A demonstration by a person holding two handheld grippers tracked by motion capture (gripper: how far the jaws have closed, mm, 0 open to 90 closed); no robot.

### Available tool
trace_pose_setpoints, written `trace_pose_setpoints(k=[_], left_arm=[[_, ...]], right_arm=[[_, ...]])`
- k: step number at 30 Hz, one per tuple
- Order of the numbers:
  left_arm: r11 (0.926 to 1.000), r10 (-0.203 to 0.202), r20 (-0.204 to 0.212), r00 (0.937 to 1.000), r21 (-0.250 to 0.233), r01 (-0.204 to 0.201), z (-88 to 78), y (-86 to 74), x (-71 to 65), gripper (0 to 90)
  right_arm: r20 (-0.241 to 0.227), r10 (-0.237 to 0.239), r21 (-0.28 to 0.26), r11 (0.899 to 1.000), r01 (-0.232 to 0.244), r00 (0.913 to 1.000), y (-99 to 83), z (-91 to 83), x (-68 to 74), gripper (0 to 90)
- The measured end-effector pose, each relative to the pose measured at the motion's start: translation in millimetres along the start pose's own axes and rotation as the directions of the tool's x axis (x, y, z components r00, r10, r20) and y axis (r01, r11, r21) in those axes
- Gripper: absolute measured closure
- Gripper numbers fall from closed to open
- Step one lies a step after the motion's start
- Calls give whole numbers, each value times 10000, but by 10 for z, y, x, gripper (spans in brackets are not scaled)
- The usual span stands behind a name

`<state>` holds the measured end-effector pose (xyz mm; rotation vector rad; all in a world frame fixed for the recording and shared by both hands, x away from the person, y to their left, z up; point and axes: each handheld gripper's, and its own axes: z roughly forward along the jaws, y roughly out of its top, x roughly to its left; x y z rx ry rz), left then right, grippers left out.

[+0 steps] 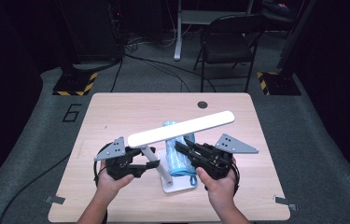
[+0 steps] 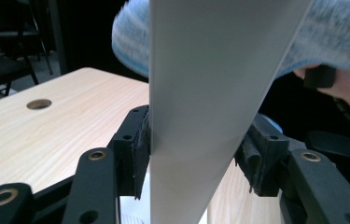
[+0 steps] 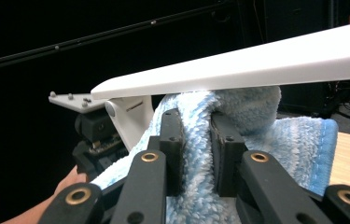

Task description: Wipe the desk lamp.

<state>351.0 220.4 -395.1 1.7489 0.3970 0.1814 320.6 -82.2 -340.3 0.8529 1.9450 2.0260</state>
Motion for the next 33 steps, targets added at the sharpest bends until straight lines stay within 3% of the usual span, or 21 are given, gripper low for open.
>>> trace_pose_setpoints(k=[11,14,16,22,26,33], left_arm=[[9983,456,-362,9983,387,-442,13,37,-63,527],[9988,374,-352,9987,321,-363,-3,23,-57,527],[9987,401,-388,9984,328,-389,4,25,-67,528],[9984,439,-398,9982,364,-425,11,32,-67,528],[9982,449,-426,9981,428,-431,8,37,-70,528],[9985,360,-365,9987,414,-345,-14,31,-48,528]], right_arm=[[-755,-266,544,9980,308,9968,-22,305,226,772],[-715,-527,568,9968,569,9960,-19,351,283,772],[-716,-358,530,9978,396,9968,-21,337,275,774],[-272,-328,117,9994,331,9991,1,186,168,776],[309,46,-307,9995,-36,9995,30,-25,-5,777],[1466,670,-950,9940,-533,9869,124,-477,-364,776]])
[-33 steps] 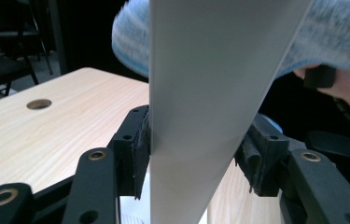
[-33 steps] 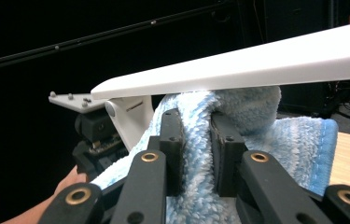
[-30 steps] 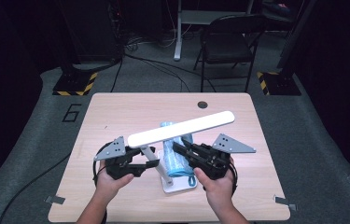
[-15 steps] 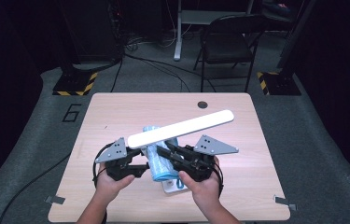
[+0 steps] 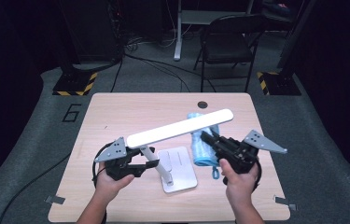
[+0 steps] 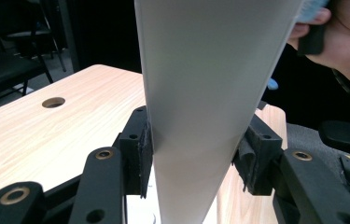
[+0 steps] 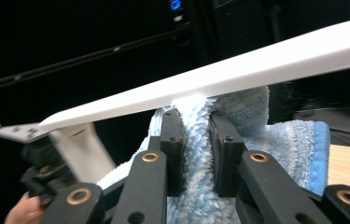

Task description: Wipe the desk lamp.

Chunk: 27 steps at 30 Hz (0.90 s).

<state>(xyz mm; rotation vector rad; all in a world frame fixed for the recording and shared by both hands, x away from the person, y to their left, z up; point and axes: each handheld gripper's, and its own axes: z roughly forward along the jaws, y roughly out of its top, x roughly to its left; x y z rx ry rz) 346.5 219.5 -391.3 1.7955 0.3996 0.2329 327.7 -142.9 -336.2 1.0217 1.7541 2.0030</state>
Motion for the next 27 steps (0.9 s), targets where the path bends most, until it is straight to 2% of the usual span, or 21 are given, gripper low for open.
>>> trace_pose_setpoints(k=[5,8,10,13,18,20,23,27], left_arm=[[10000,32,-91,10000,6,-32,15,12,-9,528],[10000,33,-92,10000,24,-32,12,12,-9,528],[10000,41,-94,9999,39,-40,12,14,-9,529],[9999,64,-72,10000,128,-63,14,21,-10,529],[9999,59,-128,9999,146,-57,15,25,-11,529],[9999,34,-126,9999,161,-32,17,26,-17,528],[9999,86,-132,9999,150,-84,37,34,-27,528],[9999,68,-165,9998,134,-65,45,31,-40,528]], right_arm=[[770,82,-271,9996,-61,9970,101,-189,-216,776],[1122,142,-442,9990,-93,9936,133,-269,-294,776],[1188,276,-535,9983,-214,9925,149,-312,-329,775],[1081,348,-370,9988,-310,9935,135,-296,-317,775],[385,84,55,9999,-86,9992,72,-121,-112,775],[-81,-104,306,9995,106,9999,23,4,14,775],[-809,-339,576,9976,386,9961,-64,201,191,776],[-1648,-338,883,9949,489,9858,-160,448,437,776]])
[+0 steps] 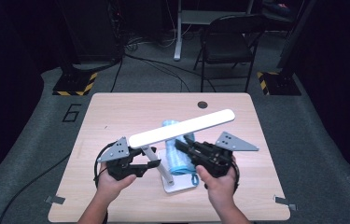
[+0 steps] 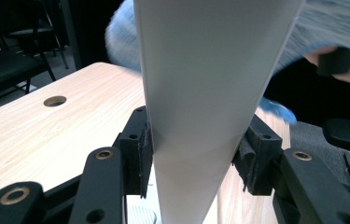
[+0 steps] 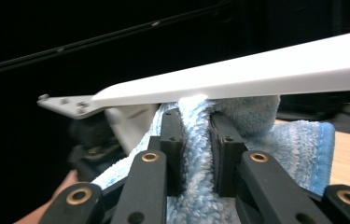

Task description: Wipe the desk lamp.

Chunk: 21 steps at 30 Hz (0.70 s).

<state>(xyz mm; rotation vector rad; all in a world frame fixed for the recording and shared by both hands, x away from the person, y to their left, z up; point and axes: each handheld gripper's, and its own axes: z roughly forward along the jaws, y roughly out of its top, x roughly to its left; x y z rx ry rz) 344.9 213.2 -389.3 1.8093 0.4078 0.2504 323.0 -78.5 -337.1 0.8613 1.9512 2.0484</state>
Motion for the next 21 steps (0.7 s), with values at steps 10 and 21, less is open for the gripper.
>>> trace_pose_setpoints(k=[10,21], left_arm=[[10000,-11,-10,10000,-8,11,-6,-1,-8,529],[10000,-20,12,10000,89,20,-23,4,5,529]], right_arm=[[-542,-372,246,9990,386,9978,-50,229,236,779],[1609,394,-857,9960,-258,9862,111,-498,-330,781]])
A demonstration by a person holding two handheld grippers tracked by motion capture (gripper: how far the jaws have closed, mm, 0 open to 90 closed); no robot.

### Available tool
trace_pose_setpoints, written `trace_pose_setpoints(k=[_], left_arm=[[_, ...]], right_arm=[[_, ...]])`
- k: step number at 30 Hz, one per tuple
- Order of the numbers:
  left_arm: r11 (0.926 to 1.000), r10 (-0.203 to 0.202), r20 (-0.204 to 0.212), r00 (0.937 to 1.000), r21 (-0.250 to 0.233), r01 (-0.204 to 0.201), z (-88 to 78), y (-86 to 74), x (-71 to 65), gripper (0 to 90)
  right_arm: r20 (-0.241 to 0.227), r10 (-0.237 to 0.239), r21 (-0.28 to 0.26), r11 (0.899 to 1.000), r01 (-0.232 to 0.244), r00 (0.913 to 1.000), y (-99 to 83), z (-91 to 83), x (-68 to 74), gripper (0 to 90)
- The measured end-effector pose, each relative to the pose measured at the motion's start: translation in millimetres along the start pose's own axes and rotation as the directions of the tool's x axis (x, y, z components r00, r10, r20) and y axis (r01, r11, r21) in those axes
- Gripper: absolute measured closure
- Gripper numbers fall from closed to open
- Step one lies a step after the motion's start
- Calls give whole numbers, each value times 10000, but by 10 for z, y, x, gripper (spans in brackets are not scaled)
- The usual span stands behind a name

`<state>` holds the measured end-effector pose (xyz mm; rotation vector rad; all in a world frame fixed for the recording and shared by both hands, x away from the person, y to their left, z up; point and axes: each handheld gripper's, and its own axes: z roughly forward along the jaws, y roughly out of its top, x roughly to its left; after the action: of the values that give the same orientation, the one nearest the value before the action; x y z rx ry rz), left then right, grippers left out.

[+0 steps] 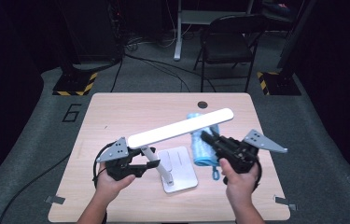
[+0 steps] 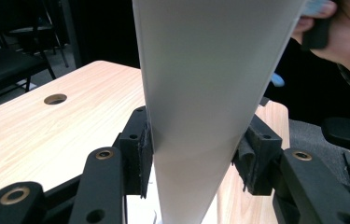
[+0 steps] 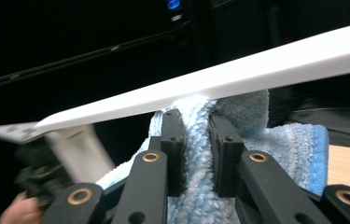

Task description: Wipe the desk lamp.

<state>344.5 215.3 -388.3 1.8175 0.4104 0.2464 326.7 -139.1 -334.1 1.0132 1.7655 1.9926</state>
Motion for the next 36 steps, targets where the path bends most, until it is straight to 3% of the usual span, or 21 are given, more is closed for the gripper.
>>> trace_pose_setpoints(k=[1,4,7,12,36], left_arm=[[10000,-6,-8,10000,14,6,-2,0,1,529],[10000,-13,-10,10000,-3,13,-4,0,10,529],[10000,-8,19,10000,-34,8,-4,-2,15,528],[9999,-27,144,9999,-134,29,-14,-14,43,528],[9999,2,332,9994,-155,3,-36,-26,71,527]], right_arm=[[372,-2,-185,9998,9,9993,40,-101,-101,780],[749,269,-437,9988,-236,9968,92,-233,-234,780],[1267,105,-553,9985,-35,9919,111,-342,-335,780],[1533,316,-680,9975,-213,9877,124,-459,-450,779],[1678,100,-657,9978,10,9858,147,-505,-469,778]])
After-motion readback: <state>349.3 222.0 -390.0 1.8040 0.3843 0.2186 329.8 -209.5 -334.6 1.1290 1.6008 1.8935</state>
